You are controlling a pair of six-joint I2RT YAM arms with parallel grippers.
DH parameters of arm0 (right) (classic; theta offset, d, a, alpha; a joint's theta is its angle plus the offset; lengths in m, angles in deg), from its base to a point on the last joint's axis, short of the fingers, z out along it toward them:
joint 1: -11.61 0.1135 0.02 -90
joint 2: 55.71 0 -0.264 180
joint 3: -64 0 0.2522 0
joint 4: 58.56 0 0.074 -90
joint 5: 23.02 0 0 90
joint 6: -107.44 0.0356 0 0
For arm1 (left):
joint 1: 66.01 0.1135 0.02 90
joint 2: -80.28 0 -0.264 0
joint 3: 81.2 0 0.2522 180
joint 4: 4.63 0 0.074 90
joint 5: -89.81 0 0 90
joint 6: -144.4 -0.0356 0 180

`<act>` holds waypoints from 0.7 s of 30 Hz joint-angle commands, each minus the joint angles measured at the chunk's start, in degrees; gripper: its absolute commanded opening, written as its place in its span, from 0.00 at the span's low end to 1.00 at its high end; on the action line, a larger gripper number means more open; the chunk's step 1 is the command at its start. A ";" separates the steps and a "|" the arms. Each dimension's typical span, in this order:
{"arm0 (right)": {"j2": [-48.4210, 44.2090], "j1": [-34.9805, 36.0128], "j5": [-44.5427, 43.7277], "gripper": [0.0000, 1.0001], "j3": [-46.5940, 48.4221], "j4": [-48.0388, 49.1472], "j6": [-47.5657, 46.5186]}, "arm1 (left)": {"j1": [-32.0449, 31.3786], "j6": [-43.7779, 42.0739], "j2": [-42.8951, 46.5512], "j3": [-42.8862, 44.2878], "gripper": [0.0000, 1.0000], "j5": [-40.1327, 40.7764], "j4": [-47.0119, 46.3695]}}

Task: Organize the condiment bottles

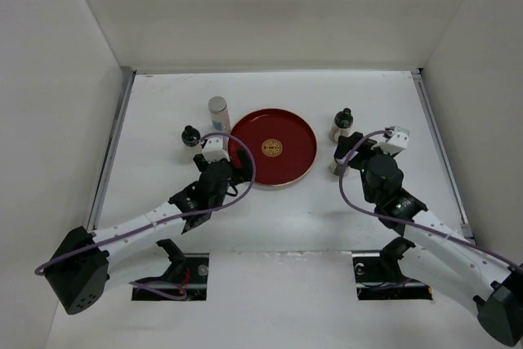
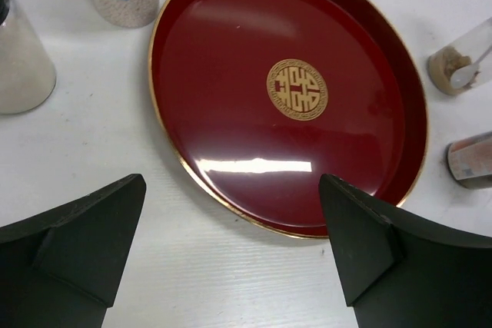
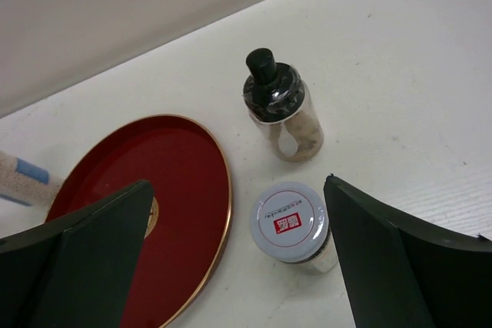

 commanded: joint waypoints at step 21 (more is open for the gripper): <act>-5.04 9.55 -4.95 1.00 -0.29 -0.90 -0.51 | 5.13 -9.24 9.00 14.07 0.39 14.62 11.45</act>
